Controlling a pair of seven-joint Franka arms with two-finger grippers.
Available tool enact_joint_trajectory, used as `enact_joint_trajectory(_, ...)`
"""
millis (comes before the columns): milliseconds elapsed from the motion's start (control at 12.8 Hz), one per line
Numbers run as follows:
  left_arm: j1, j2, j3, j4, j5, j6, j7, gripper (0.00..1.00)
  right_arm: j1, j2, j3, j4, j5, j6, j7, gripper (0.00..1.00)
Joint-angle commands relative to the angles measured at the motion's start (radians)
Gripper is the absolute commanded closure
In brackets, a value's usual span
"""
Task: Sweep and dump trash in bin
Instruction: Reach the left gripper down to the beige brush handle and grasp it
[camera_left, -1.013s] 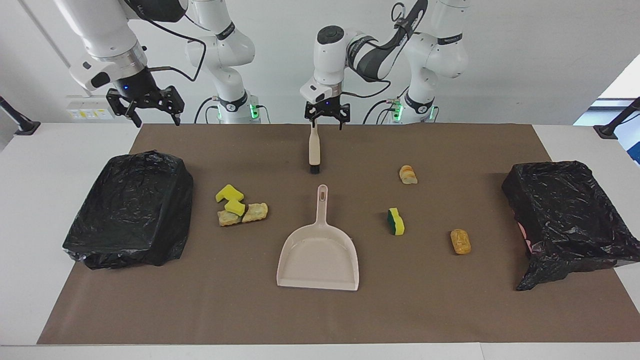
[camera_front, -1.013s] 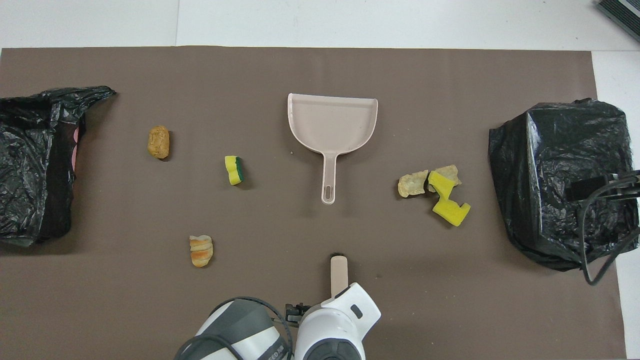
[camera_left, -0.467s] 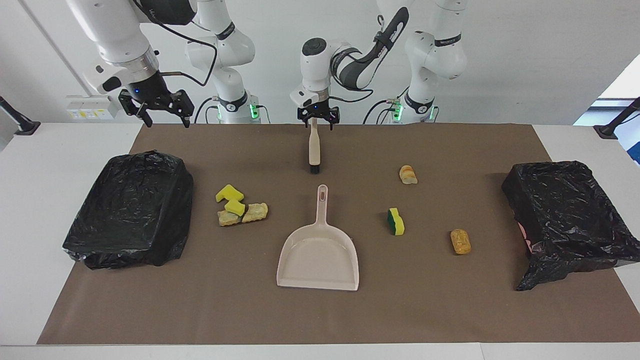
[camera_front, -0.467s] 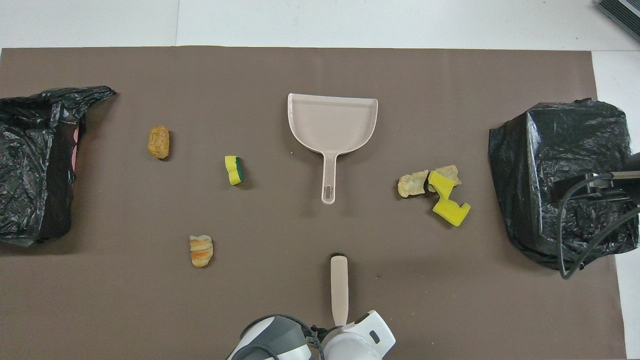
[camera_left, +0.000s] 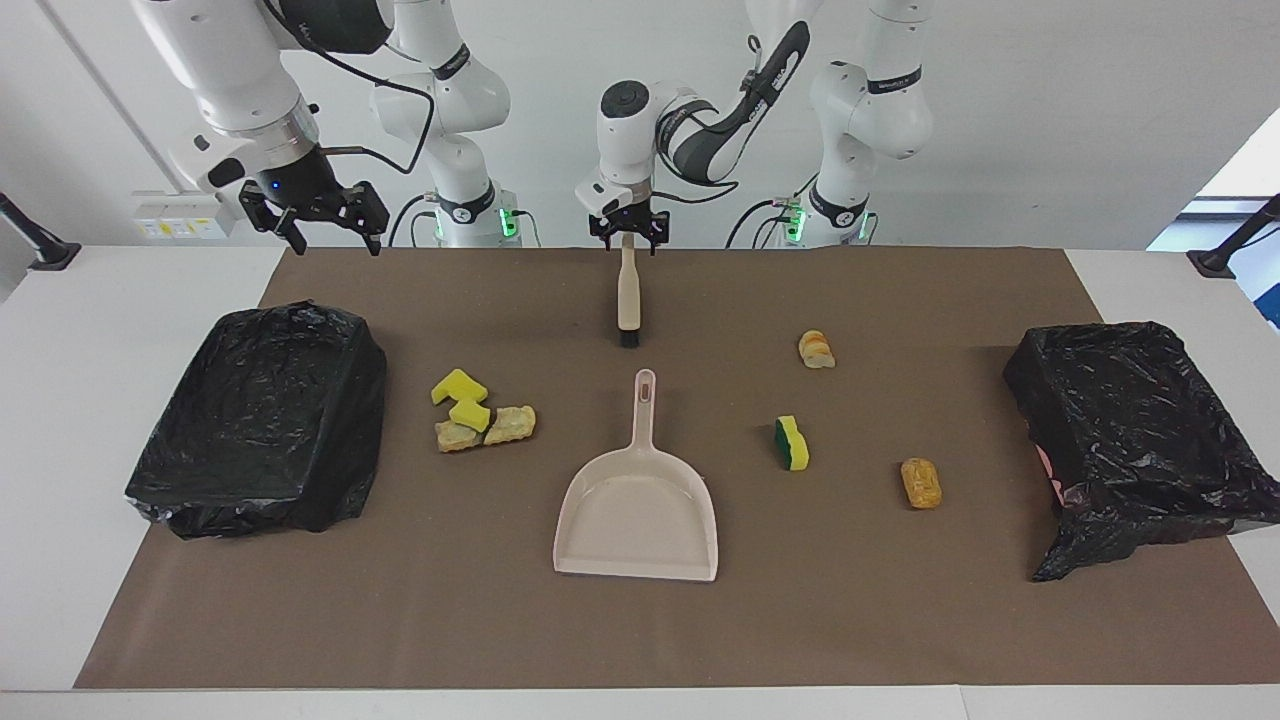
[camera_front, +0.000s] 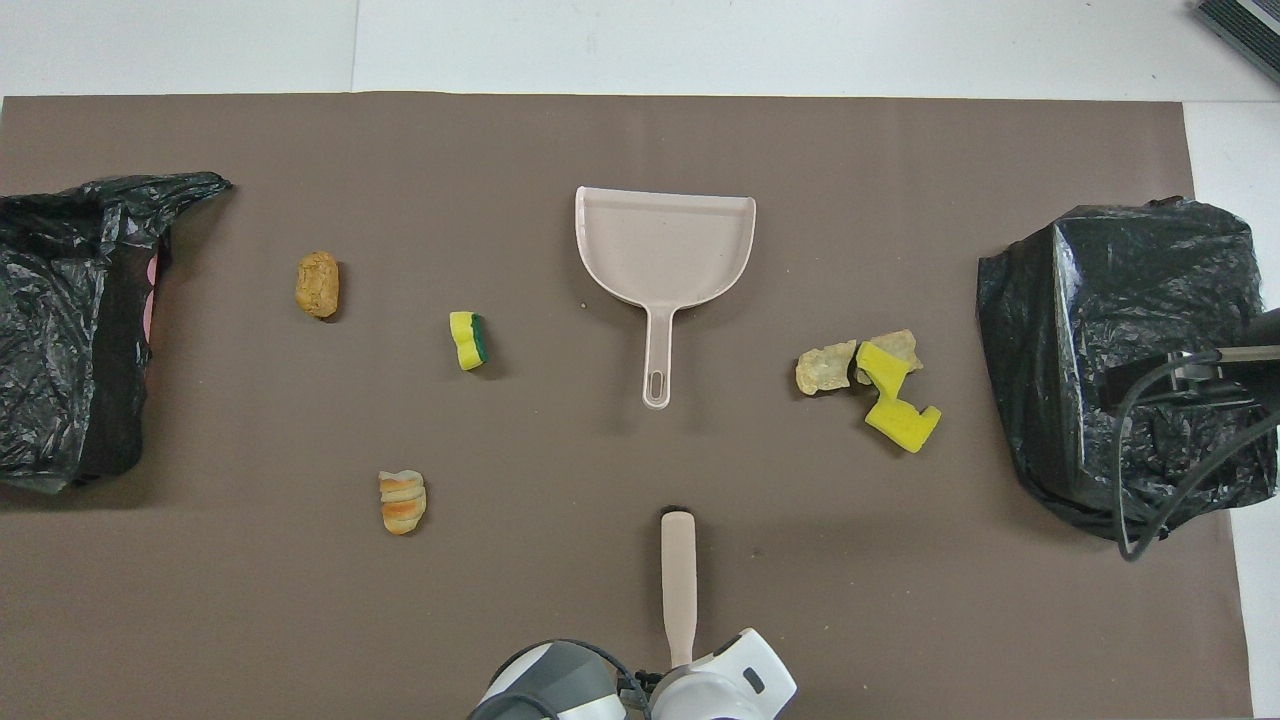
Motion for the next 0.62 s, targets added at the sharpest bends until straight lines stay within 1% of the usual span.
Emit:
enact_joint_trajectory(0, -0.022, -0.019, 0.018, -0.008, -0.02, 0.014, -0.026, 0.73, -0.01, -0.015, 0.003, -0.015, 0.006, -0.013, -0.025, 0.0)
enact_joint_trajectory(78, -0.013, -0.026, 0.02, -0.004, -0.02, 0.005, -0.016, 0.92, -0.01, -0.015, 0.003, -0.015, 0.006, -0.013, -0.023, 0.0)
enact_joint_trajectory(156, -0.011, -0.031, 0.02, -0.008, -0.02, 0.0, -0.008, 0.99, -0.011, -0.015, 0.003, -0.015, 0.005, -0.013, -0.025, 0.0)
enact_joint_trajectory(389, -0.01, -0.048, 0.023, -0.004, -0.02, -0.041, -0.008, 1.0, -0.011, -0.015, 0.003, -0.014, 0.005, -0.013, -0.023, 0.0)
enact_joint_trajectory(545, 0.026, -0.097, 0.031, 0.004, -0.017, -0.104, -0.006, 1.0, -0.004, -0.005, 0.003, 0.003, 0.006, -0.021, -0.016, 0.0)
